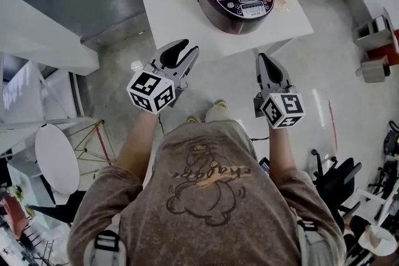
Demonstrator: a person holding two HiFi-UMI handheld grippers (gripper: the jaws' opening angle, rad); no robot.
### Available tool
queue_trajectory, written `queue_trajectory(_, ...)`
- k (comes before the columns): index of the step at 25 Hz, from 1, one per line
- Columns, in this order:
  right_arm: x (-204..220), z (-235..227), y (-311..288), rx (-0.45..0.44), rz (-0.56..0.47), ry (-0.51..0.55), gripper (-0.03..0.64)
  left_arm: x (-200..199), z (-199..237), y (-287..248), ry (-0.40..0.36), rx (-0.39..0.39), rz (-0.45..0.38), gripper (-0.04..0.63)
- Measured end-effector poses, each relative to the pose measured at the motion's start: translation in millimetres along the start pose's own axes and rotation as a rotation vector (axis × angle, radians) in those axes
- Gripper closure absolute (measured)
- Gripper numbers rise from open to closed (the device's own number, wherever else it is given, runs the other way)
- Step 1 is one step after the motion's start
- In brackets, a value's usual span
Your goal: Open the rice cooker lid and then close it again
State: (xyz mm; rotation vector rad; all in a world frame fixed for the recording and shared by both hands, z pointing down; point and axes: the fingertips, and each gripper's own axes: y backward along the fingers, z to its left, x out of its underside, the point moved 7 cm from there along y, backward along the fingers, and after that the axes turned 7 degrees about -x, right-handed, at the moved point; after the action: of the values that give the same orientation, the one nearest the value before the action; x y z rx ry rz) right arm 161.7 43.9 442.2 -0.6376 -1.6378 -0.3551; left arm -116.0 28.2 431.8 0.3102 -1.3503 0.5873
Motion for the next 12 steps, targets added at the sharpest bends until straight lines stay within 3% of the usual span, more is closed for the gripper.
queue_trajectory(12, 26.7, 8.0, 7.8, -0.005, 0.013, -0.006, 0.614, 19.0, 0.1, 9.8, -0.021, -0.094, 0.007, 0.553)
